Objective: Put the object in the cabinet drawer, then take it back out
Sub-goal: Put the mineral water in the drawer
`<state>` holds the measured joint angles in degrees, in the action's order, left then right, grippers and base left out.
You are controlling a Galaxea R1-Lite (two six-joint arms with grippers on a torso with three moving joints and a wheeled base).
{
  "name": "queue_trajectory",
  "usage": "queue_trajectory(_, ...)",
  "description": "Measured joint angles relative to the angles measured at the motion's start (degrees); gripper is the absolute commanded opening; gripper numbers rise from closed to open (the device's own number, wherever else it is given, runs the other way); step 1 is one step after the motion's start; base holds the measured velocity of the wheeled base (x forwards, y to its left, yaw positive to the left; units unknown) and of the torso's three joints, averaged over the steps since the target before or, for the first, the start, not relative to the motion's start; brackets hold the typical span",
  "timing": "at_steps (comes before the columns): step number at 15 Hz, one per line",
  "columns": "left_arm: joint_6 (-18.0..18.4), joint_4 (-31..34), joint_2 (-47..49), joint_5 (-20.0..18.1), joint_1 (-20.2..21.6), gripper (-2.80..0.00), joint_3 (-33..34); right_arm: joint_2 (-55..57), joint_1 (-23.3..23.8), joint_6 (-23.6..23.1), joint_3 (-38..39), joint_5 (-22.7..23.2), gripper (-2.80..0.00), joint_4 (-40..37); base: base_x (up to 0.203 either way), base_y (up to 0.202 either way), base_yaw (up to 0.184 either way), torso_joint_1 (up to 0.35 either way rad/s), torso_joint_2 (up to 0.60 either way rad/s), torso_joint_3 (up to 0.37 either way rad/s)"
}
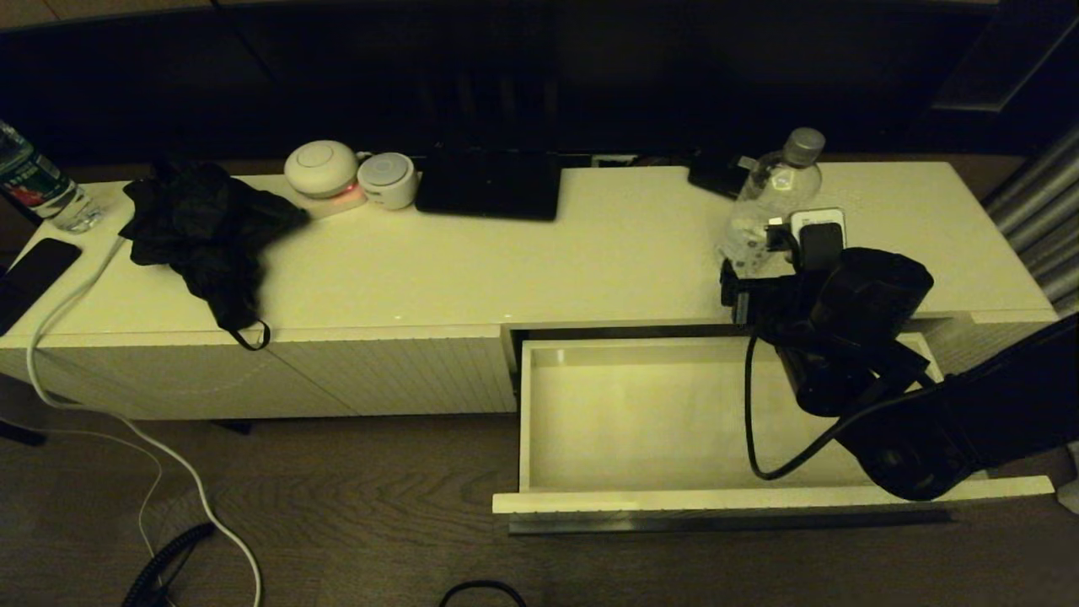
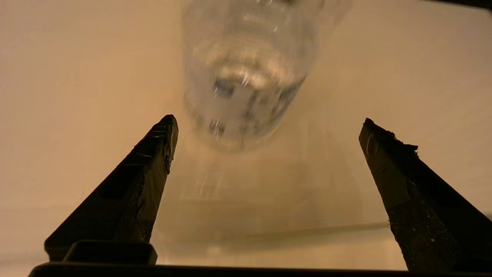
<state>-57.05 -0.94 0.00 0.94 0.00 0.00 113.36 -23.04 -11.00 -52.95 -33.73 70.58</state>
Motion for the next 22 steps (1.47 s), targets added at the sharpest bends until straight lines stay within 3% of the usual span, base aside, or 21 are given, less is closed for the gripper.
queue_trajectory(11, 0.0, 0.0, 0.0, 0.0, 0.0, -2.8, 0.0, 5.5, 1.4, -0.3, -11.3, -0.6, 0.0, -3.6, 0.0, 0.0, 0.0, 0.0, 0.0, 0.0)
queue_trajectory(12, 0.0, 0.0, 0.0, 0.0, 0.0, -2.8, 0.0, 5.8, 1.4, -0.2, -12.2, -0.7, -2.8, -4.3, 0.0, 0.0, 0.0, 0.0, 0.0, 0.0)
queue_trajectory(22, 0.0, 0.0, 0.0, 0.0, 0.0, -2.8, 0.0, 4.0, 1.5, -1.5, -11.1, -1.4, -2.8, -6.5, 0.0, 0.0, 0.0, 0.0, 0.0, 0.0)
